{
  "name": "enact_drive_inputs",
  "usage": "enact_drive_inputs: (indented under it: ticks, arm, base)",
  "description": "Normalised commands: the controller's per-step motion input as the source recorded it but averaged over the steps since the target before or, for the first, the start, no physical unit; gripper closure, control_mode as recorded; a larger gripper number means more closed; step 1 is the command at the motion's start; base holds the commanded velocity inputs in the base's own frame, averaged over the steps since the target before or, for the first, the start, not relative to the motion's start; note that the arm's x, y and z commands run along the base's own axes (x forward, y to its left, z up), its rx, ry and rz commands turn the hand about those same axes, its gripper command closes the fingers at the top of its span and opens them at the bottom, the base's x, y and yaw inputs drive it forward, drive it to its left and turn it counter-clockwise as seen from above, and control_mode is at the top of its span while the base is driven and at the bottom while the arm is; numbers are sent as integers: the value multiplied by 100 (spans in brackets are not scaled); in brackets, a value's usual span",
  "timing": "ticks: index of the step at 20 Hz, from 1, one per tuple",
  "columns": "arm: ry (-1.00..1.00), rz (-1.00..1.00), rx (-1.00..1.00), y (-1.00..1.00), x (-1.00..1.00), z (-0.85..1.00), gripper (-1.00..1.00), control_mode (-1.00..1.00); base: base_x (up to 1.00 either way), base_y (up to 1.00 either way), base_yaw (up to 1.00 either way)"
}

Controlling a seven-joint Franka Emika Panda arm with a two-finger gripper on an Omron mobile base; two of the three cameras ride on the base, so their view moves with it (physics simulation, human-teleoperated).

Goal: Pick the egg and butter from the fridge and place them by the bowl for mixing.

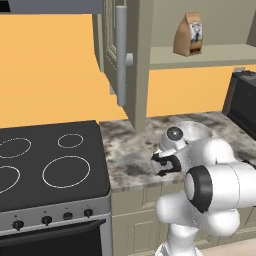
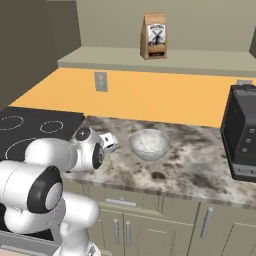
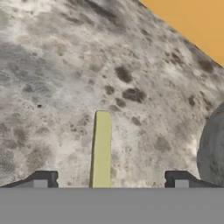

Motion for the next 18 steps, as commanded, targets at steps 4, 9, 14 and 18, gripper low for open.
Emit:
enact_drive_inputs:
  ticks: [4, 9, 14, 18]
  arm:
    - [0, -3, 7, 0, -91, 100, -100, -100]
    - [0, -3, 10, -1, -100, 100, -100, -100]
    - [-3, -2, 7, -3, -100, 100, -100, -100]
    - [-11, -6, 7, -10, -100, 100, -100, -100]
  base:
    - [0, 0, 0]
    - [0, 0, 0]
    - [0, 0, 0]
    - [0, 0, 0]
